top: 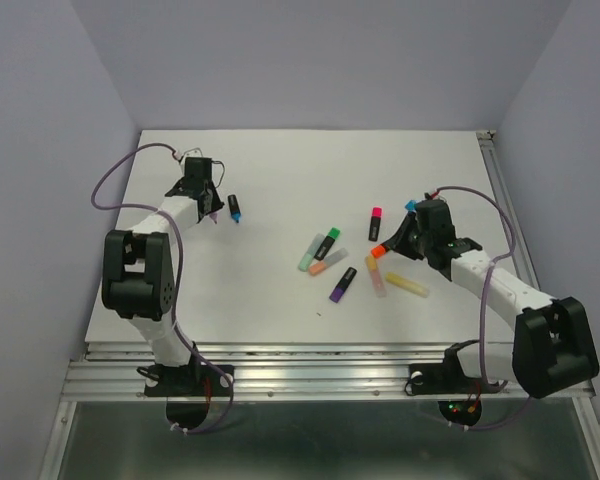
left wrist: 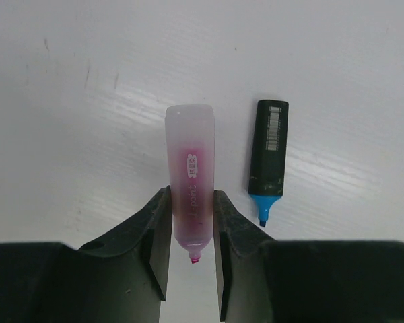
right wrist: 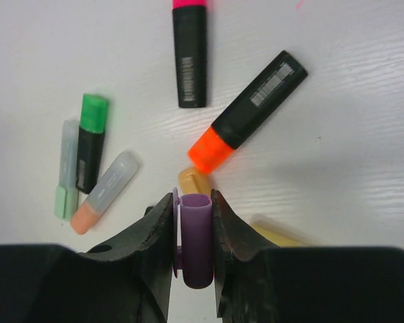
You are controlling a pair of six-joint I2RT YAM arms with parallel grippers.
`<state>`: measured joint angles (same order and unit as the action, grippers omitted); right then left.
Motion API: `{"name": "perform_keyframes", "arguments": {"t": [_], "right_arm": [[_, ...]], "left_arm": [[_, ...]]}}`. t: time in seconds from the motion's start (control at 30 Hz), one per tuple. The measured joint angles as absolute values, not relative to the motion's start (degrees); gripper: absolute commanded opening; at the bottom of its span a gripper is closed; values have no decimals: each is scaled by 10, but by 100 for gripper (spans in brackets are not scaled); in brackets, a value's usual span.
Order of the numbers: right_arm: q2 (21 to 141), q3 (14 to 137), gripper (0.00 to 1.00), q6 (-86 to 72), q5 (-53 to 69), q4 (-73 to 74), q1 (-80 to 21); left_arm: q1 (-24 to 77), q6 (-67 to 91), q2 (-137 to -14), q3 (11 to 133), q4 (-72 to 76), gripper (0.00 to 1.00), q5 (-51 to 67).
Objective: Open the pen caps
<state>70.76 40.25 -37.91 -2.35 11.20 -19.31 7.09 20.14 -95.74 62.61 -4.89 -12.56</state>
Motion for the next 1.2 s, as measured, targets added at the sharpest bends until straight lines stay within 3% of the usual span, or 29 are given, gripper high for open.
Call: {"name": "perform_keyframes", "arguments": {"t": [0.5, 0.73, 0.77, 0.83, 0.87, 0.97, 1.2], "right_arm": [[851, 491, 1, -353, -49, 114, -98], [927, 547, 1, -337, -75, 114, -88], [938, 556, 1, -335, -77, 114, -87], [964, 573, 1, -330, -83, 113, -85], [973, 578, 1, -328, -84, 111, -83], [997, 587, 1, -320, -88, 110, -83], [1027, 612, 2, -304, -106, 112, -83]], "left_arm": [[44, 151, -1099, 729, -76, 0, -53], [44, 151, -1114, 736, -84, 19, -36], [44, 152, -1114, 736, -86, 27, -35], [44, 152, -1114, 736, -88, 33, -32], [44, 152, -1114, 736, -88, 42, -30], [44, 155, -1114, 736, -90, 52, -25], [44, 156, -1114, 736, -95, 60, -17]]}}
